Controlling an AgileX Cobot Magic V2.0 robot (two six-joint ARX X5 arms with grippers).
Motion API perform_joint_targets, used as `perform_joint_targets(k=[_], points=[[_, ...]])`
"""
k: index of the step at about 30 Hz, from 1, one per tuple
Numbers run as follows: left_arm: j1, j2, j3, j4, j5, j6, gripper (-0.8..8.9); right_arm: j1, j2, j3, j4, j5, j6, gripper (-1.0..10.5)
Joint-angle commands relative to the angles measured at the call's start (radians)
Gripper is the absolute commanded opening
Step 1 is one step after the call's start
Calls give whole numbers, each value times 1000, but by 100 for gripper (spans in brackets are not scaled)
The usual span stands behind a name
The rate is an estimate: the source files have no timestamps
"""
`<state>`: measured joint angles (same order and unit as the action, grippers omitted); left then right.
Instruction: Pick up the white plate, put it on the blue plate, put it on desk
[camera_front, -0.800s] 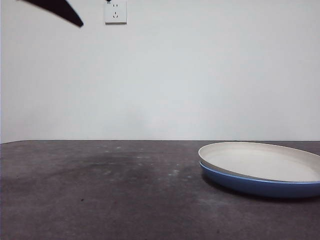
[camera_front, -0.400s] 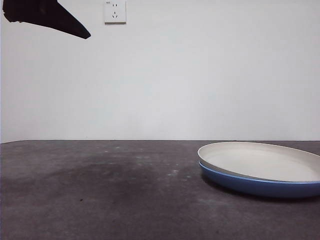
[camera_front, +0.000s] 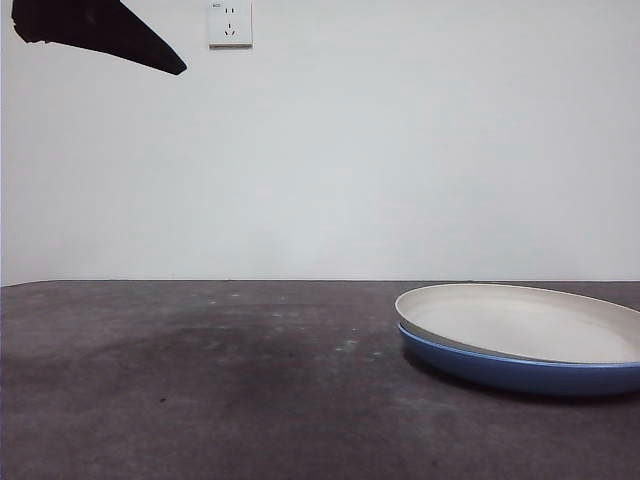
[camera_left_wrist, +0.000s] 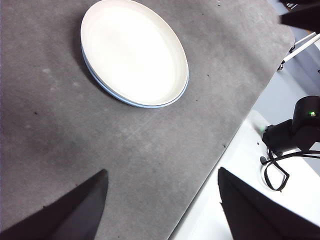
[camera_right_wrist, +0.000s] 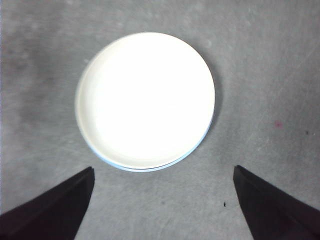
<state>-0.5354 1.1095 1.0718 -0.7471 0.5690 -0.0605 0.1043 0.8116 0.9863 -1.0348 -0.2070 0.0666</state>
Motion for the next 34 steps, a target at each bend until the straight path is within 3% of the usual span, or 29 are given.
perform_joint_targets(k=[1, 6, 15, 34], points=[[-9, 7, 9, 7, 4, 21, 339, -19, 58, -61, 80, -16, 43, 443], [-9, 7, 9, 4, 4, 22, 339, -60, 179, -150, 241, -56, 83, 443], [-9, 7, 9, 7, 4, 23, 339, -125, 415, -156, 356, -90, 79, 420], [-9, 7, 9, 8, 4, 23, 339, -129, 713, -156, 534, -143, 79, 315]])
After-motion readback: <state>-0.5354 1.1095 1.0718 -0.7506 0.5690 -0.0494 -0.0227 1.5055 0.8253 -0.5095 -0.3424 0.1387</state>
